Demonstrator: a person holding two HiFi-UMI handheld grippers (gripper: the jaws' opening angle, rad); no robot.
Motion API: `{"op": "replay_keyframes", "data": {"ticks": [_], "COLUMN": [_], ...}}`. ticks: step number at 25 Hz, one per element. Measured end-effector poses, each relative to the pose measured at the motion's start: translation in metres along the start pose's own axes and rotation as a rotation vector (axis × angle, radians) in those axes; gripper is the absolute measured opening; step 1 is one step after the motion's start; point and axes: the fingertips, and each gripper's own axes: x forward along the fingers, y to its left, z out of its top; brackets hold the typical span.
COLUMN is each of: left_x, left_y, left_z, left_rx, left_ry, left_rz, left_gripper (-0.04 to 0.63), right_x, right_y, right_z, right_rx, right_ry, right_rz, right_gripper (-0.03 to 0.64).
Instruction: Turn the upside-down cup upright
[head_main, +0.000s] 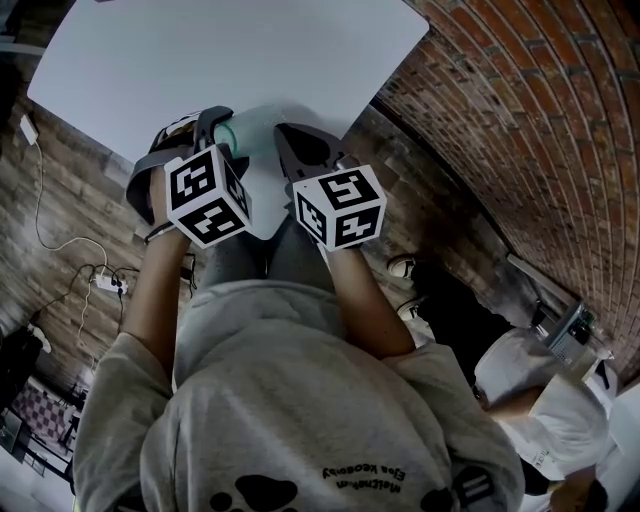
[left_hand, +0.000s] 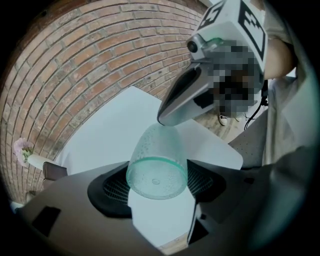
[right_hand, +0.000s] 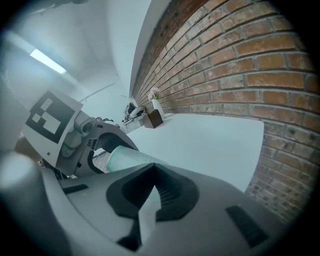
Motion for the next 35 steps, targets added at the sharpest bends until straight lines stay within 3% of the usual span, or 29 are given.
{"op": "replay_keyframes", "data": {"ticks": [28,35], "left_x": [0.002,0.006], "left_y": [0.001,-0.001], "left_z": [0.014,0.013], "left_rx": [0.022,0.013], "left_ry": [-0.017,-0.003], "left_rz": [-0.043,-0.063], "left_gripper": [0.319,0.319], "right_x": [0.027,0.018], "right_y": [-0.022,-0.033], "right_z": [-0.024,-0.029], "right_rx": [0.079,0.063], "right_ry": [0.053,0.075], "right_rz": [-0.015,-0.060], "right_gripper": [0.006,0.006]}}
